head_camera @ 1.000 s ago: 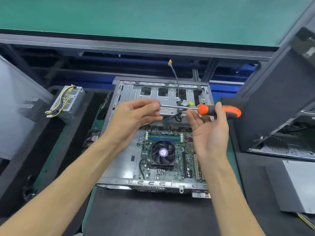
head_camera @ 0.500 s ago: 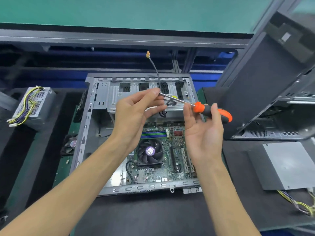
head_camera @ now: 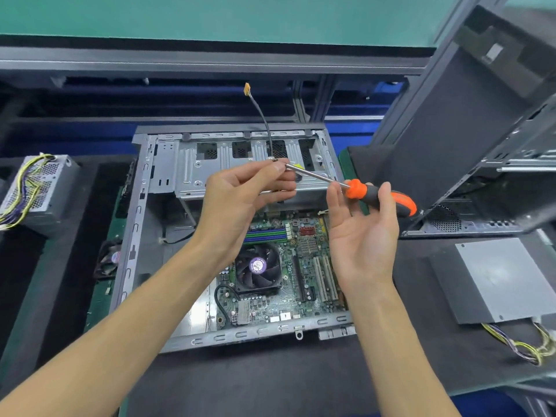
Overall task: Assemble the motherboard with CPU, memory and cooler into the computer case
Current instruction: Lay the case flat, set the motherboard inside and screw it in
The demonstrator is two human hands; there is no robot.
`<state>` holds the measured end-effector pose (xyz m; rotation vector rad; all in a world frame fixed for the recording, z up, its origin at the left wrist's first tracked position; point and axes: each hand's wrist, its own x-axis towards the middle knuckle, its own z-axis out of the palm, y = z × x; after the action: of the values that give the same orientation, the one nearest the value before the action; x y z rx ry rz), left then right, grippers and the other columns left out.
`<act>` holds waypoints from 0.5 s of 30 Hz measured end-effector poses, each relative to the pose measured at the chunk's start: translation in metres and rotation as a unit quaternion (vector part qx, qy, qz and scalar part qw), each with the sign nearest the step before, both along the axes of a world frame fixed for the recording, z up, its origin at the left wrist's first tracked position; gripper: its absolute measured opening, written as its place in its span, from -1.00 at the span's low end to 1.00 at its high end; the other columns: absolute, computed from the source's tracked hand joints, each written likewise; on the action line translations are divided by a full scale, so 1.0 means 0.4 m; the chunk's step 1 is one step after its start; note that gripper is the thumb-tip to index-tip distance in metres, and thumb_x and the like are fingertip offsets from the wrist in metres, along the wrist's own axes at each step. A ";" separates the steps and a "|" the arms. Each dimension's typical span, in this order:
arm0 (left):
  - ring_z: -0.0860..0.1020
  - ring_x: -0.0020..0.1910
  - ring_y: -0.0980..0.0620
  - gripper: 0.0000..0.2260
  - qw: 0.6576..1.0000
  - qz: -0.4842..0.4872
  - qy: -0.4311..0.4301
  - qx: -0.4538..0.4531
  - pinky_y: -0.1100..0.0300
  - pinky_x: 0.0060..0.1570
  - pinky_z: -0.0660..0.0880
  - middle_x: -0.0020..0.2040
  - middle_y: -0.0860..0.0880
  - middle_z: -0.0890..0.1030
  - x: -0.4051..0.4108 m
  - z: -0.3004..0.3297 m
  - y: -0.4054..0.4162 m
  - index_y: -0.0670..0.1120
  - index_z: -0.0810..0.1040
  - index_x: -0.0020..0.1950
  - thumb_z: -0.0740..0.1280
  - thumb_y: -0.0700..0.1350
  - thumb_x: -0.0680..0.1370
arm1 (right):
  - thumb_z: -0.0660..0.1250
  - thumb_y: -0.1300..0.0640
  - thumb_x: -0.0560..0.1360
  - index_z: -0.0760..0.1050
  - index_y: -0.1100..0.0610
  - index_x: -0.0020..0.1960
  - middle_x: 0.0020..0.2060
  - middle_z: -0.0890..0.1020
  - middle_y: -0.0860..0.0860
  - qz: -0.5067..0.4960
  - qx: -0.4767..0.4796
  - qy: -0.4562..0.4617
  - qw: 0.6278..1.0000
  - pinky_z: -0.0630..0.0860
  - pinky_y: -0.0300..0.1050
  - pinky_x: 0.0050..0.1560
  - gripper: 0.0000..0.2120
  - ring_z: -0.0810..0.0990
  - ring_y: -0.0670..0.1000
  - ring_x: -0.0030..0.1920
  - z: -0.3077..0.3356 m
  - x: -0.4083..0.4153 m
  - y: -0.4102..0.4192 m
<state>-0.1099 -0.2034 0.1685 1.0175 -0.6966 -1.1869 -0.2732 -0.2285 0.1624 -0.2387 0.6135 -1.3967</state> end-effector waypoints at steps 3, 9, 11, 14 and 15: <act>0.69 -0.01 -0.16 -0.82 0.999 -0.034 -0.041 0.000 0.11 0.00 0.61 -0.02 -0.22 0.71 0.005 -0.007 -0.002 -0.23 0.68 0.09 0.43 -0.17 0.55 | 0.22 0.02 0.69 0.44 0.17 -0.06 -0.22 0.60 0.10 -0.007 -0.001 0.015 1.000 0.66 -0.06 -0.09 -0.76 0.72 0.13 -0.15 0.001 -0.004 -0.004; 0.64 -0.10 0.23 -0.76 0.866 -0.151 -0.459 0.127 0.25 0.06 0.55 -0.04 0.13 0.70 0.057 -0.083 0.003 0.04 0.69 0.10 0.52 0.03 0.45 | 0.18 0.00 0.68 0.40 0.11 -0.02 -0.21 0.54 0.06 -0.053 -0.106 0.227 0.967 0.59 -0.09 -0.35 -0.80 0.58 0.08 -0.36 -0.001 -0.051 -0.037; 0.57 0.03 0.19 -0.60 0.772 -0.199 -0.586 0.145 0.23 0.14 0.47 0.12 0.11 0.62 0.061 -0.117 0.007 0.06 0.61 0.22 0.50 0.14 0.43 | 0.19 0.01 0.66 0.39 0.11 -0.01 -0.23 0.53 0.02 -0.057 -0.178 0.329 0.926 0.56 -0.10 -0.45 -0.83 0.55 0.08 -0.41 -0.010 -0.067 -0.052; 0.44 0.30 0.03 -0.33 0.697 -0.279 -0.644 0.145 0.11 0.32 0.37 0.27 0.02 0.49 0.052 -0.168 0.015 0.02 0.44 0.43 0.44 0.29 0.41 | 0.28 -0.04 0.60 0.45 -0.05 0.00 -0.31 0.57 -0.05 -0.012 -0.244 0.448 0.860 0.54 -0.08 -0.51 -0.92 0.59 0.09 -0.44 -0.029 -0.067 -0.065; 0.42 0.32 0.01 -0.27 0.683 -0.295 -0.653 0.143 0.09 0.36 0.35 0.29 0.01 0.48 0.049 -0.182 0.019 0.01 0.40 0.46 0.43 0.33 0.40 | 0.32 -0.08 0.57 0.47 -0.14 -0.04 -0.32 0.61 -0.02 0.007 -0.250 0.491 0.835 0.56 -0.03 -0.51 -0.95 0.62 0.10 -0.42 -0.036 -0.060 -0.068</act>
<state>-0.0904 -0.1958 0.0956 2.0094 -2.1469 -0.9324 -0.2973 -0.2556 0.1481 -1.4422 1.0542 -1.3371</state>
